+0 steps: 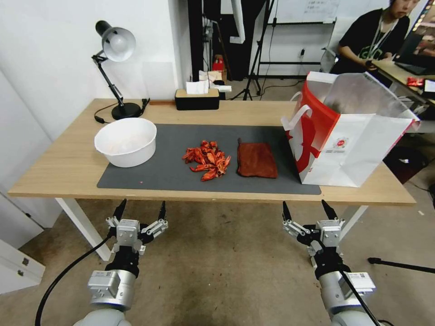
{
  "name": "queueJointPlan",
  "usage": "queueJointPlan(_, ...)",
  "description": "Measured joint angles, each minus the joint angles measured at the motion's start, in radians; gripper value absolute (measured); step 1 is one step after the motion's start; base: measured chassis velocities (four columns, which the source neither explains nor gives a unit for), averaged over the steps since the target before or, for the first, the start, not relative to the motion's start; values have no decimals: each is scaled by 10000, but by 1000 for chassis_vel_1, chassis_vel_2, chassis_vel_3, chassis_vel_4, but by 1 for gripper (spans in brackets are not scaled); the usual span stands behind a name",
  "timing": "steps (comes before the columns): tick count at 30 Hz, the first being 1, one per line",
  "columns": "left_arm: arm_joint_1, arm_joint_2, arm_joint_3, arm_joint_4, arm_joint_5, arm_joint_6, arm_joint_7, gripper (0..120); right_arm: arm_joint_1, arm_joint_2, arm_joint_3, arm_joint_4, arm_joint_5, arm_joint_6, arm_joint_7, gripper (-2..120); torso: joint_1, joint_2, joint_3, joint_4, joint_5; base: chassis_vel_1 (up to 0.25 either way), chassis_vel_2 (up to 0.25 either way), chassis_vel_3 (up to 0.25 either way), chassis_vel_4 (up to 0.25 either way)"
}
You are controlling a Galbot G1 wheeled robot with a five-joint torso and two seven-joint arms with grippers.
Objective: Sweep shrimp from table into container with towel, then put container into takeout bag.
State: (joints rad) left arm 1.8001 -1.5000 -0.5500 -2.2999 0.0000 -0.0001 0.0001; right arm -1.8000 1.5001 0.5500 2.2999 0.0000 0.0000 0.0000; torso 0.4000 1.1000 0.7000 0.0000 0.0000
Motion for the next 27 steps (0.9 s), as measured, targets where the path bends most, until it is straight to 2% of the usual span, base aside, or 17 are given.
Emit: queueJointPlan(27,-12,0,-15,0,-35,19,6,100,8,-2,0,6,17,-25,5,100,0,0,0,0,0,0,0,0,0)
